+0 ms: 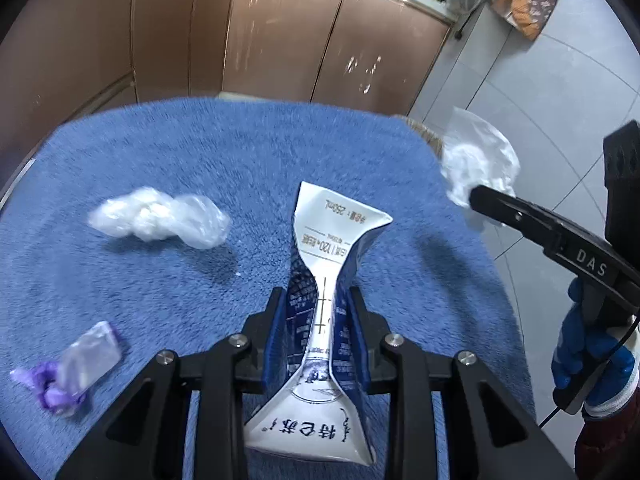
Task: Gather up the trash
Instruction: 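Carry the tissue and milk carton over the bin and open both grippers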
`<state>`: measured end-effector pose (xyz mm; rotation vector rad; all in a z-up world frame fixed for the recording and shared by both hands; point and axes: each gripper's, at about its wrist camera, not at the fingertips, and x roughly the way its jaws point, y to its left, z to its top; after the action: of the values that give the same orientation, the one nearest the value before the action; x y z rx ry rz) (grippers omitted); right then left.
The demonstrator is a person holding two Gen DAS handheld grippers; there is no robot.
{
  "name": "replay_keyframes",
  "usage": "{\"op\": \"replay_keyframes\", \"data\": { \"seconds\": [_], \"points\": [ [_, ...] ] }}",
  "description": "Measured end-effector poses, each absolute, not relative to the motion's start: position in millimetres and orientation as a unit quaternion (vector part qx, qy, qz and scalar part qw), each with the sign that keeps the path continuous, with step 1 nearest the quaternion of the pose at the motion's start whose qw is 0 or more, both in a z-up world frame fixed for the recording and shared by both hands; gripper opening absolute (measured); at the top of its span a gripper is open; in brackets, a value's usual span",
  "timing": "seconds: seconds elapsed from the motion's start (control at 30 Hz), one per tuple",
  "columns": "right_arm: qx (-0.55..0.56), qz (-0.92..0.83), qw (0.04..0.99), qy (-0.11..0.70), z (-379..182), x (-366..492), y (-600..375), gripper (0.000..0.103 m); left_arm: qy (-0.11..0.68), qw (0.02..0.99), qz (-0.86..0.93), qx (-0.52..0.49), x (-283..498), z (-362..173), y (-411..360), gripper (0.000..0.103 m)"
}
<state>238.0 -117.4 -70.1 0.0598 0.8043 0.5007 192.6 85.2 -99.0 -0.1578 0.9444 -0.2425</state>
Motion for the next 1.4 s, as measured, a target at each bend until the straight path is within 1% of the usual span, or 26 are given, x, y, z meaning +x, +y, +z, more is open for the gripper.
{"op": "replay_keyframes", "data": {
  "seconds": [0.3, 0.57, 0.83, 1.17, 1.4],
  "points": [
    [0.028, 0.225, 0.912, 0.342, -22, 176, -138, 0.024, 0.39, 0.913, -0.11, -0.054, 129, -39, 81, 0.028],
    [0.033, 0.213, 0.93, 0.299, 18, 120, -158, 0.024, 0.334, 0.936, -0.107, -0.033, 80, 13, 57, 0.028],
    [0.034, 0.205, 0.945, 0.253, 55, 65, -175, 0.024, 0.285, 0.953, -0.099, -0.016, 39, 48, 33, 0.028],
    [0.038, 0.188, 0.957, 0.218, 77, 32, -198, 0.024, 0.258, 0.96, -0.103, -0.016, 22, 68, 15, 0.028],
    [0.052, 0.156, 0.96, 0.225, 67, 29, -225, 0.024, 0.278, 0.949, -0.146, -0.006, 46, 63, -25, 0.028]
  ]
}}
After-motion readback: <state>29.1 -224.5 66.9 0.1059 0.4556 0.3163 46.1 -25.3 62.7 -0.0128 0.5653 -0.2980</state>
